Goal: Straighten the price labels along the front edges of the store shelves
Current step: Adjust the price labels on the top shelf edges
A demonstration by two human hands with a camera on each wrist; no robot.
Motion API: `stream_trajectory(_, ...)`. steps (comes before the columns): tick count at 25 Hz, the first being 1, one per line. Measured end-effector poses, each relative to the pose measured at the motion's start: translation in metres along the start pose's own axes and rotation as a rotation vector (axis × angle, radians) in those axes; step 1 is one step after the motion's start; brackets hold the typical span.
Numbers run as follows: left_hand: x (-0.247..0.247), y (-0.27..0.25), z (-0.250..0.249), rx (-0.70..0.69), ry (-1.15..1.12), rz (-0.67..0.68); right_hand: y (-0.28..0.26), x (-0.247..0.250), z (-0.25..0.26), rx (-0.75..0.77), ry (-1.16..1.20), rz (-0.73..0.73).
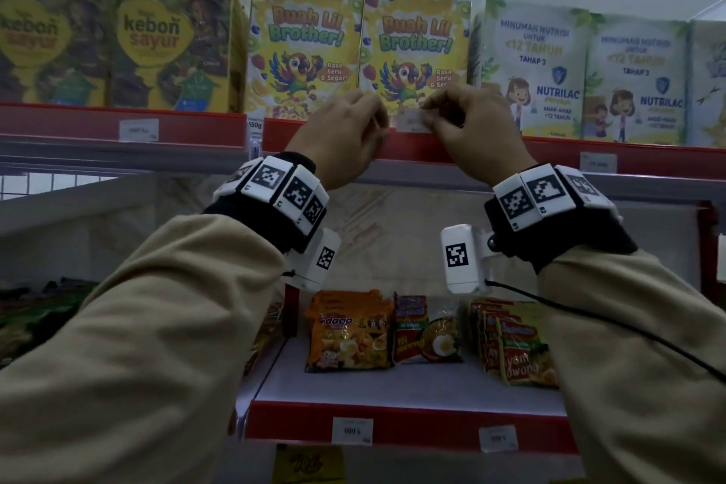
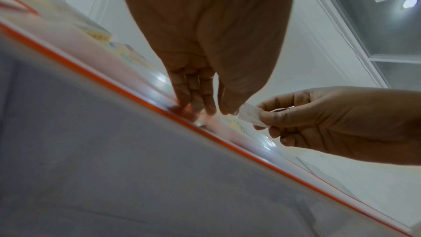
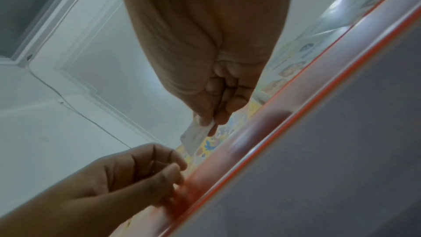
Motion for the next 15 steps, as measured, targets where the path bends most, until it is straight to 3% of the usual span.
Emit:
stream_trajectory(5, 0.022, -0.019, 0.032, 0.113, 0.132, 0.052, 0.005, -0.016, 0.011, 0.002, 0.075, -0.073)
stream_trajectory(11, 0.033, -0.022, 0.039, 0.135, 0.112, -0.012, 0.008, -0.051, 0.031, 0.067, 0.007, 0.009)
stream_trajectory(15, 0.028, -0.020, 0.041, 0.147, 0.076, -0.010, 0.011, -0.063, 0.040, 0.105, 0.012, 0.172)
Point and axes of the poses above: each hand's wrist, its own y-axis towards the middle knuckle, its own x-axis out of the back of the hand, z = x × y, the point moved 10 cm from there along y, towards the middle knuckle, and after that the axes turned 9 degrees about -x, right-handed, at the moved point
